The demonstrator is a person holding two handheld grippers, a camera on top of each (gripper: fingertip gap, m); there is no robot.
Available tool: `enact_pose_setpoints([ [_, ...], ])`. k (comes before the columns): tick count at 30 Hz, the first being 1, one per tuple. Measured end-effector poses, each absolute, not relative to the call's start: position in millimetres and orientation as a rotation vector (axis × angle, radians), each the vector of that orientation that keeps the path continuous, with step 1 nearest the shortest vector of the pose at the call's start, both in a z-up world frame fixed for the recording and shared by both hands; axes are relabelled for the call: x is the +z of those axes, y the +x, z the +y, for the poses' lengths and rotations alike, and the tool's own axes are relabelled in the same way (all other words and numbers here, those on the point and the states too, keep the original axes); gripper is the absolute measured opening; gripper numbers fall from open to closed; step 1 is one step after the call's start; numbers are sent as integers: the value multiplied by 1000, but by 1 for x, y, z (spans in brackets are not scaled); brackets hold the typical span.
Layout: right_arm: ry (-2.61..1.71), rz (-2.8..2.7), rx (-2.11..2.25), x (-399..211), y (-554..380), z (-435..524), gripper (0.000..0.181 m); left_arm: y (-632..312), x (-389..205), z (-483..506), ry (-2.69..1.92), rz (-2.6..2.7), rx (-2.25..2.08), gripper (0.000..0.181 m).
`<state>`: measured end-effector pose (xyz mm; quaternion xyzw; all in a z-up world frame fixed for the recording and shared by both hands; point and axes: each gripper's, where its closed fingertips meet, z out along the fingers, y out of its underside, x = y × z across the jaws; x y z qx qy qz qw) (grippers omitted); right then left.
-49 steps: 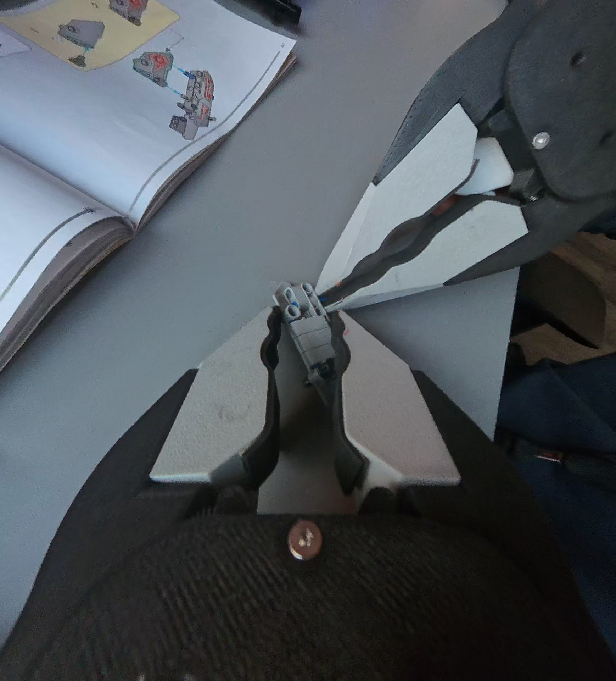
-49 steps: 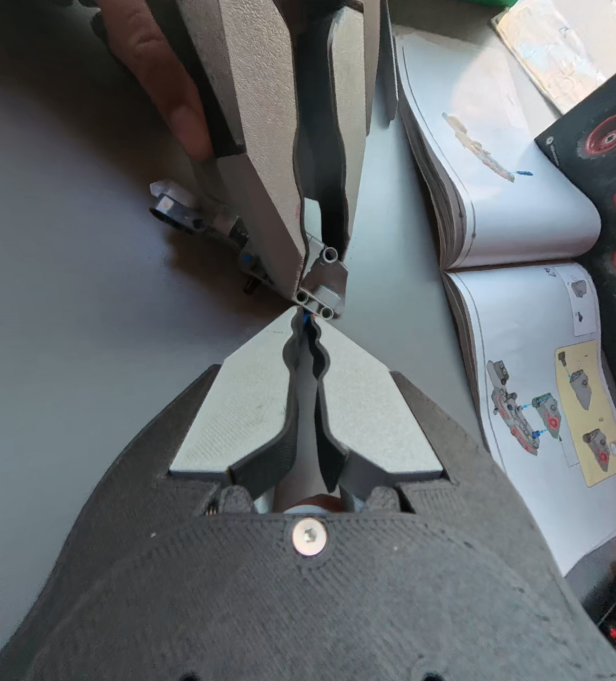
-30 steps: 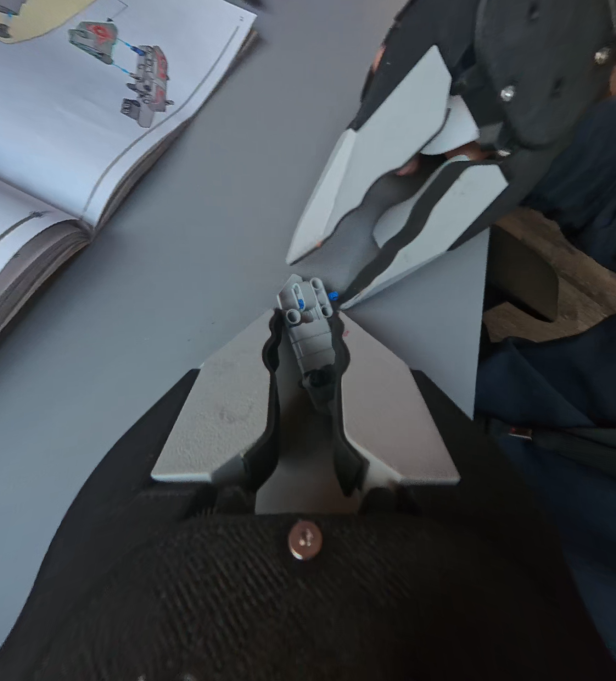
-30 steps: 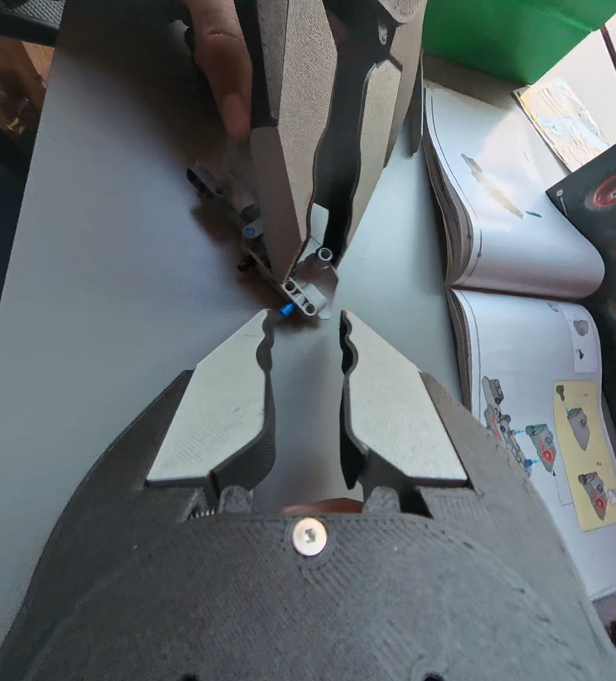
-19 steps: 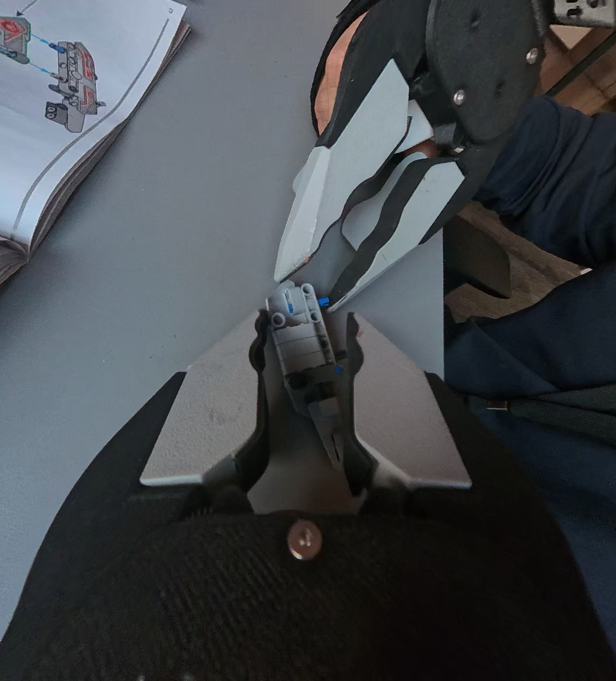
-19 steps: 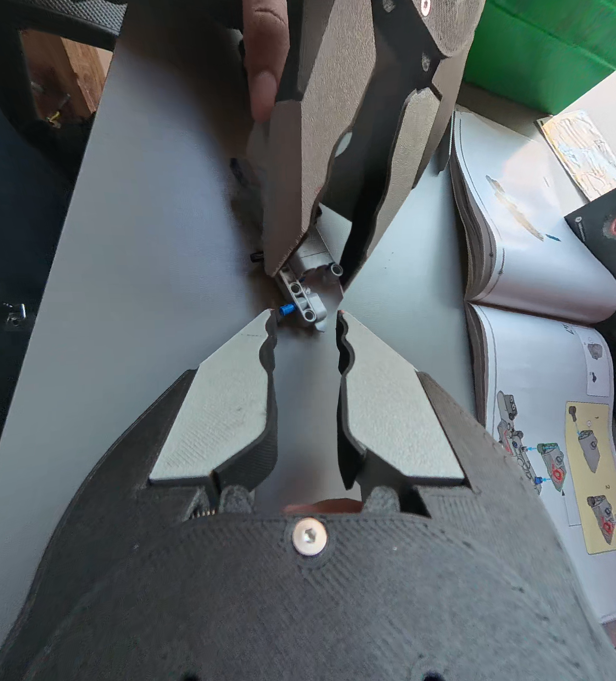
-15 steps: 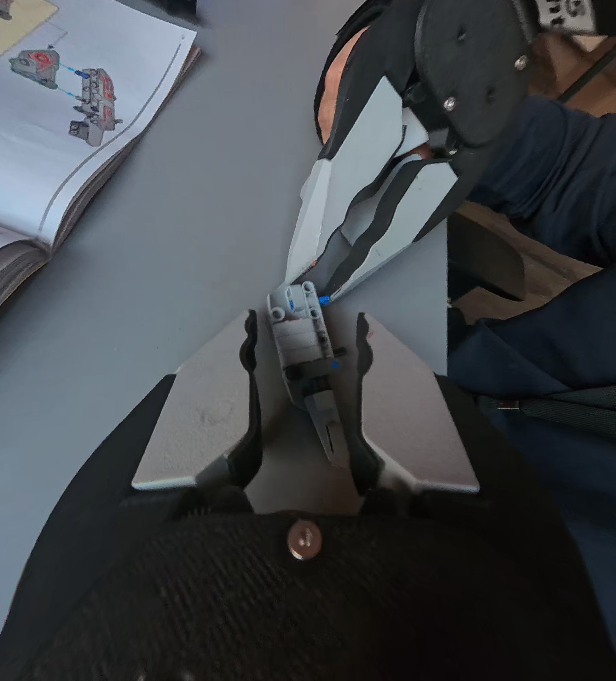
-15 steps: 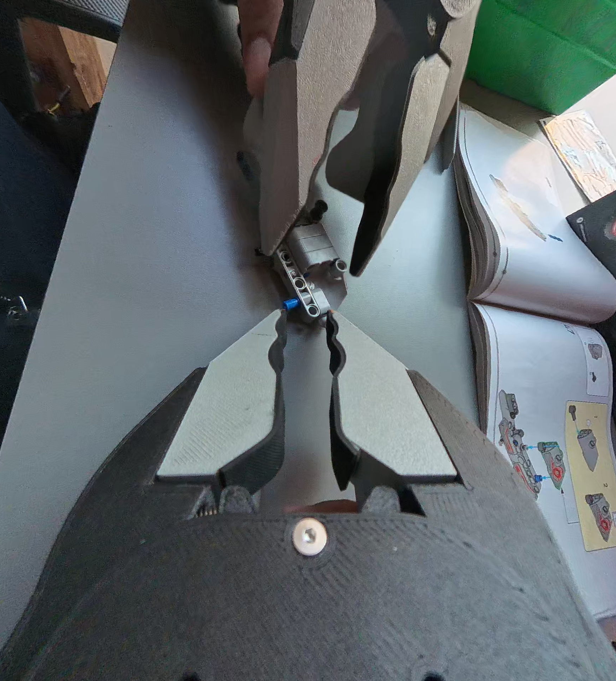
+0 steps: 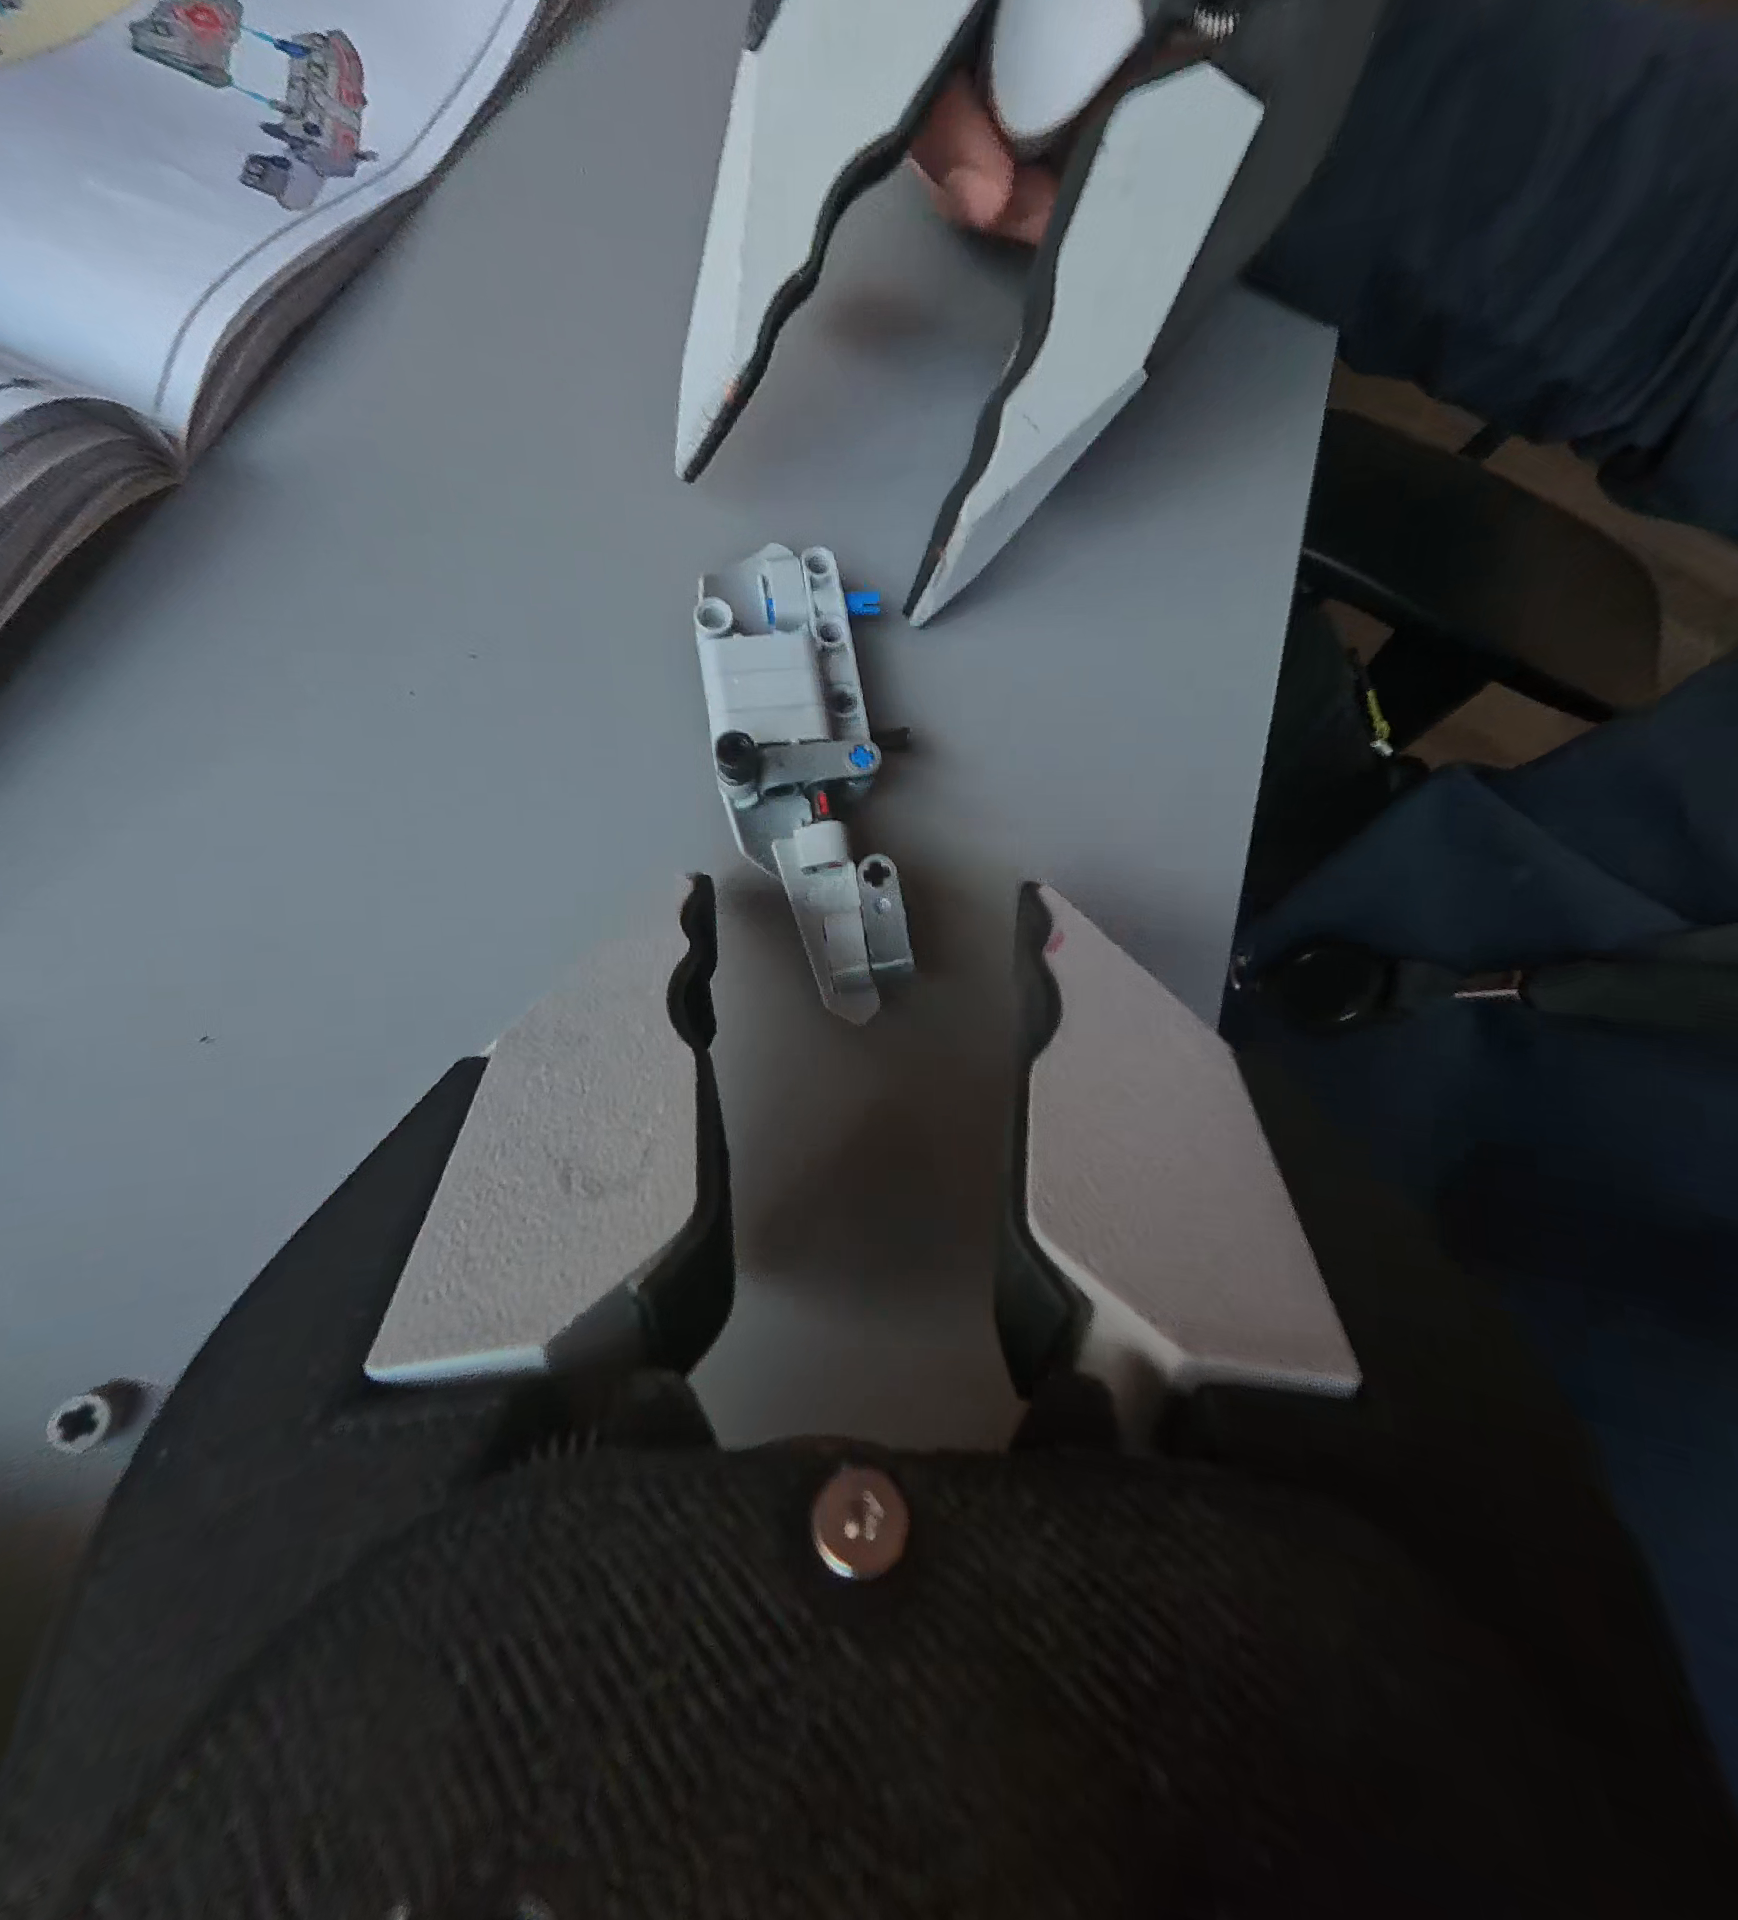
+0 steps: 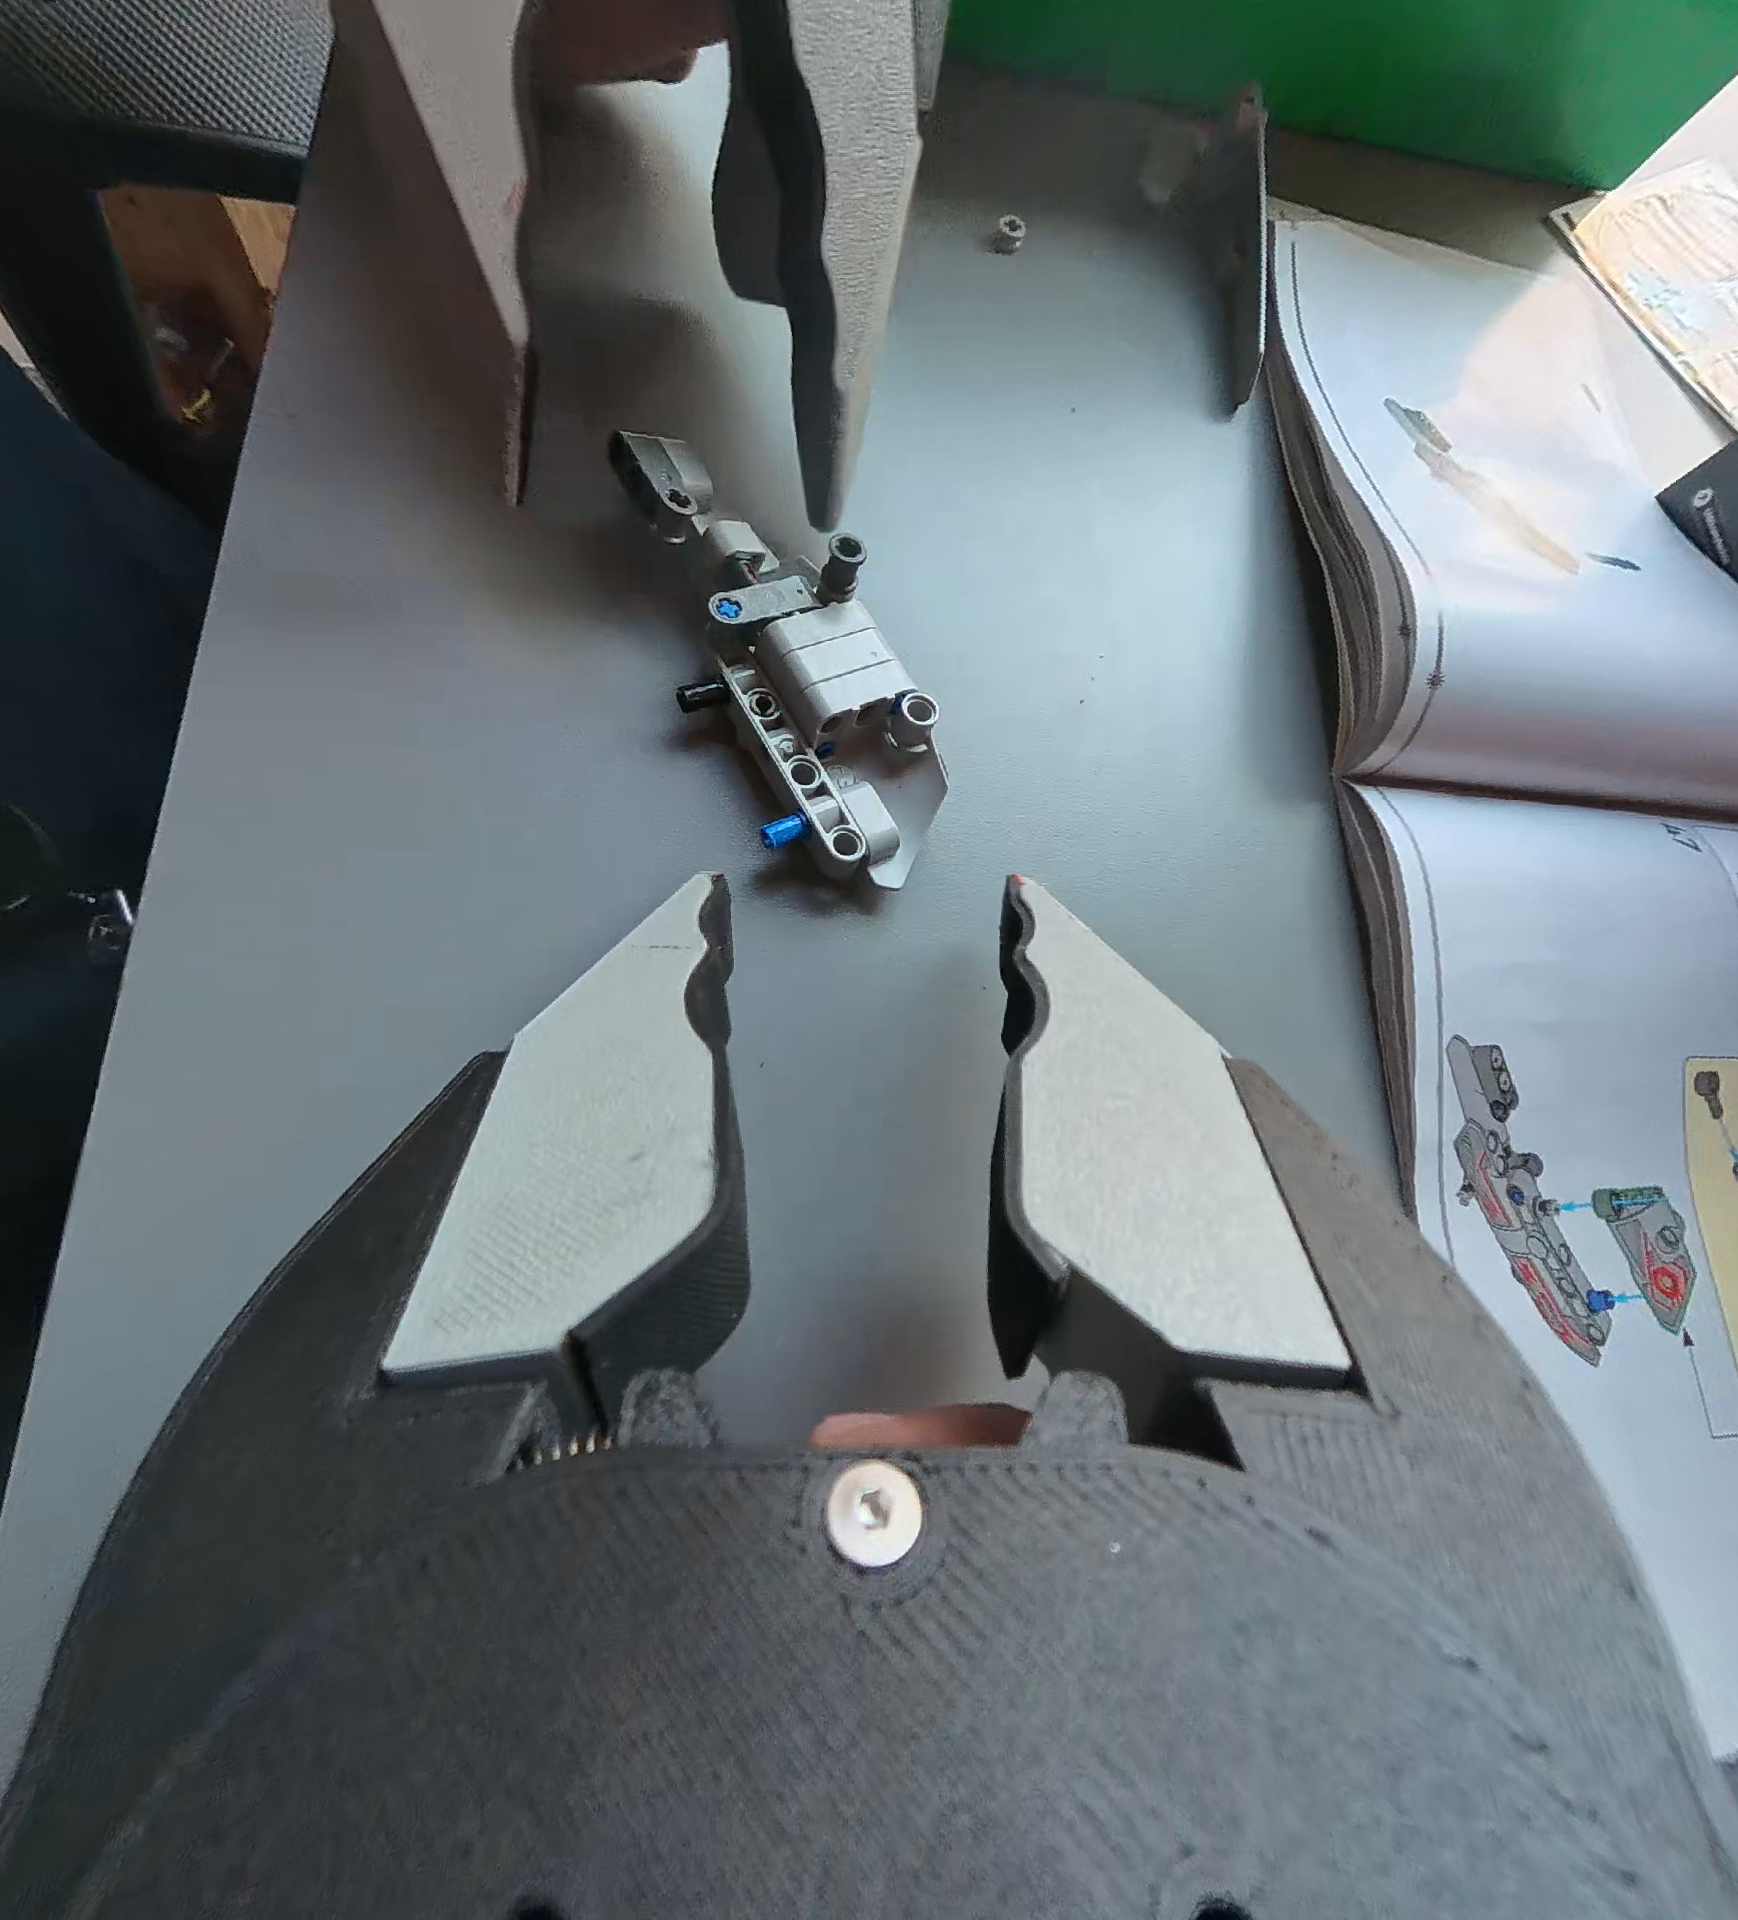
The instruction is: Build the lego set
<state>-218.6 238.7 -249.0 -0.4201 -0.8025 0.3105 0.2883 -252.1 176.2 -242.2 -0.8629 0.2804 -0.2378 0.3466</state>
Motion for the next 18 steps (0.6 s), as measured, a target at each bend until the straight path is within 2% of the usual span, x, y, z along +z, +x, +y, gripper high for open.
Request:
enact_pose_setpoints([
  [3, -1144, -2164, 861, -250, -220, 237, 48, -255, -250, 175, -2232, 782, -506, 49],
  [7, -1108, -2208, 879, -251, -225, 228, 27, -255, -252, 175, -2217, 841, -441, 36],
  [11, -1138, -2207, 888, -252, -227, 228, 26, -257, -251, 179, -2220, 833, -465, 24],
  [14, -1197, -2186, 936, -250, -226, 229, 24, -258, -250, 182, -2223, 806, -475, 27],
  [15, -1223, -2187, 959, -249, -224, 229, 0, -259, -251, 183, -2224, 803, -460, 35],
  [18, -1303, -2153, 1032, -246, -221, 231, 0, -258, -252, 182, -2210, 843, -398, 44],
])
